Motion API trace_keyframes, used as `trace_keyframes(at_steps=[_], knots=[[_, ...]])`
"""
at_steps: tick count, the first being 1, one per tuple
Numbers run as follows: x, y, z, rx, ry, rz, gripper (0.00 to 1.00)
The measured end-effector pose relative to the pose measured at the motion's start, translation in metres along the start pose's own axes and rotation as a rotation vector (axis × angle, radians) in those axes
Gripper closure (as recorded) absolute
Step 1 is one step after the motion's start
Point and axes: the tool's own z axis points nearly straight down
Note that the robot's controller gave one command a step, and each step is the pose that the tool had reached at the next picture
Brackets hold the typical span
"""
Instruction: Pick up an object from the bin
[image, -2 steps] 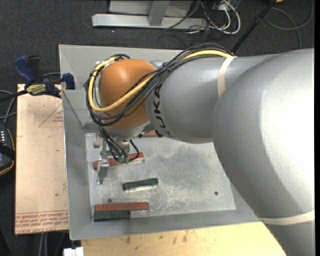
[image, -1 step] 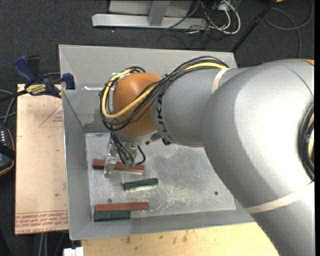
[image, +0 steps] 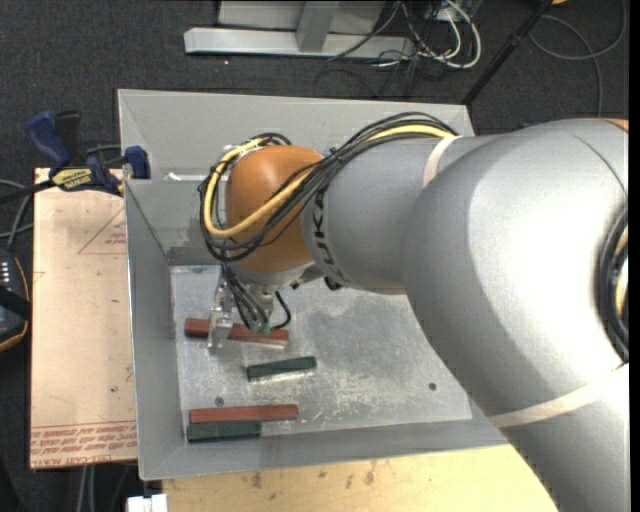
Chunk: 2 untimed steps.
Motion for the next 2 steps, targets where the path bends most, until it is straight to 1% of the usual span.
trace_keyframes(at_steps=[1,2], knots=[[-0.011,-0.001,-0.025,0.009,0.020,0.005,1.00],[-0.013,0.006,-0.052,0.008,0.015,-0.016,1.00]])
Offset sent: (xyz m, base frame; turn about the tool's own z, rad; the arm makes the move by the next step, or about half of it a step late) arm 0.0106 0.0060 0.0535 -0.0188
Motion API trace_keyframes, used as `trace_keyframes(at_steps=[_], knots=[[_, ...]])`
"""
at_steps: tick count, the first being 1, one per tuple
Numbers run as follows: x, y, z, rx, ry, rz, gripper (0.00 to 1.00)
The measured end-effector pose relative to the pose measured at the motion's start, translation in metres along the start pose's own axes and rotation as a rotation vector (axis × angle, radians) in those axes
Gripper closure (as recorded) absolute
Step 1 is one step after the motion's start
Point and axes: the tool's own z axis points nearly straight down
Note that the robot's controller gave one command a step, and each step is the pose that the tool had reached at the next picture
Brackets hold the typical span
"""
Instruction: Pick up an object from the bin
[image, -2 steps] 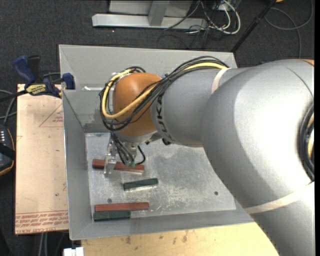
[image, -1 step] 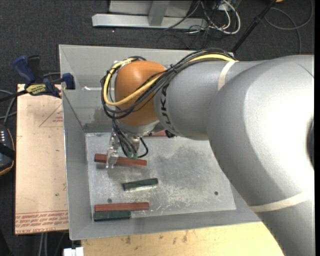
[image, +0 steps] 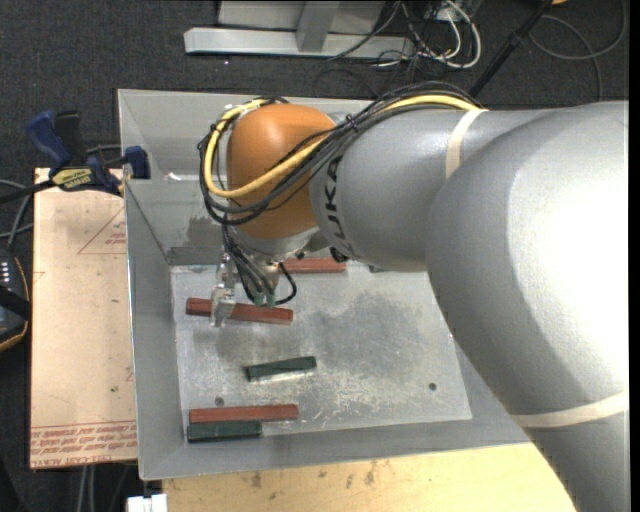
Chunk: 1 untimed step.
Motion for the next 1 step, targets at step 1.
trace_keyframes(at_steps=[1], knots=[[0.0098,-0.0102,-0.0459,0.003,0.010,-0.007,1.00]])
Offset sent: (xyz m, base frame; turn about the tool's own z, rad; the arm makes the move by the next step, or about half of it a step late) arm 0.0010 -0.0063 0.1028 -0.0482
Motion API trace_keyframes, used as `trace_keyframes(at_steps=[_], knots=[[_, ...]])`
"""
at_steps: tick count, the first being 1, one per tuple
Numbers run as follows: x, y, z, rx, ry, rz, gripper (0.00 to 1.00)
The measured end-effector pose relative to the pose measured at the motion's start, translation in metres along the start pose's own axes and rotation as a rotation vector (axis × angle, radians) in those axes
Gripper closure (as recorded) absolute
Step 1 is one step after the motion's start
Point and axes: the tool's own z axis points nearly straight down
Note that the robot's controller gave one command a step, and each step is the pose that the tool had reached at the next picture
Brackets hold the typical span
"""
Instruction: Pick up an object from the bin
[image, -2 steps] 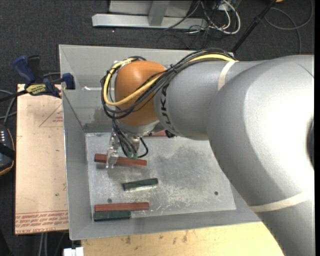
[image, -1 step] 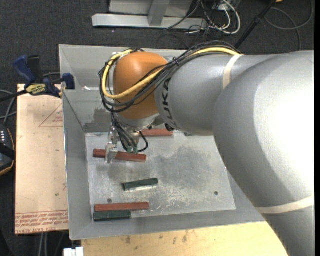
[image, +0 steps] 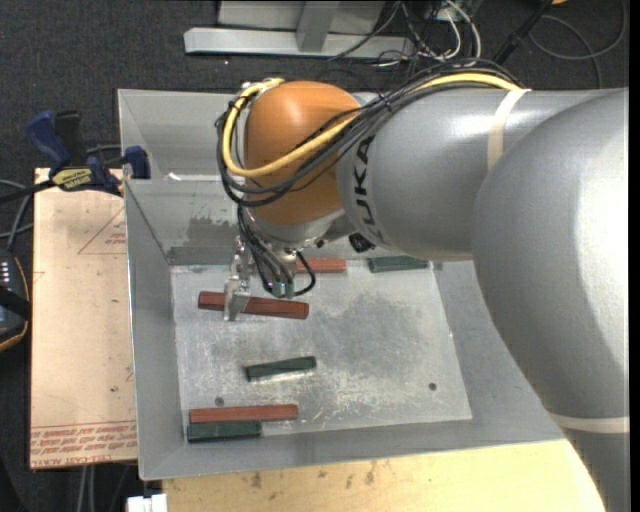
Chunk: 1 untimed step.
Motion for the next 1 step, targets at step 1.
trace_keyframes(at_steps=[1], knots=[[-0.0096,0.0033,-0.0513,-0.002,-0.008,-0.035,1.00]])
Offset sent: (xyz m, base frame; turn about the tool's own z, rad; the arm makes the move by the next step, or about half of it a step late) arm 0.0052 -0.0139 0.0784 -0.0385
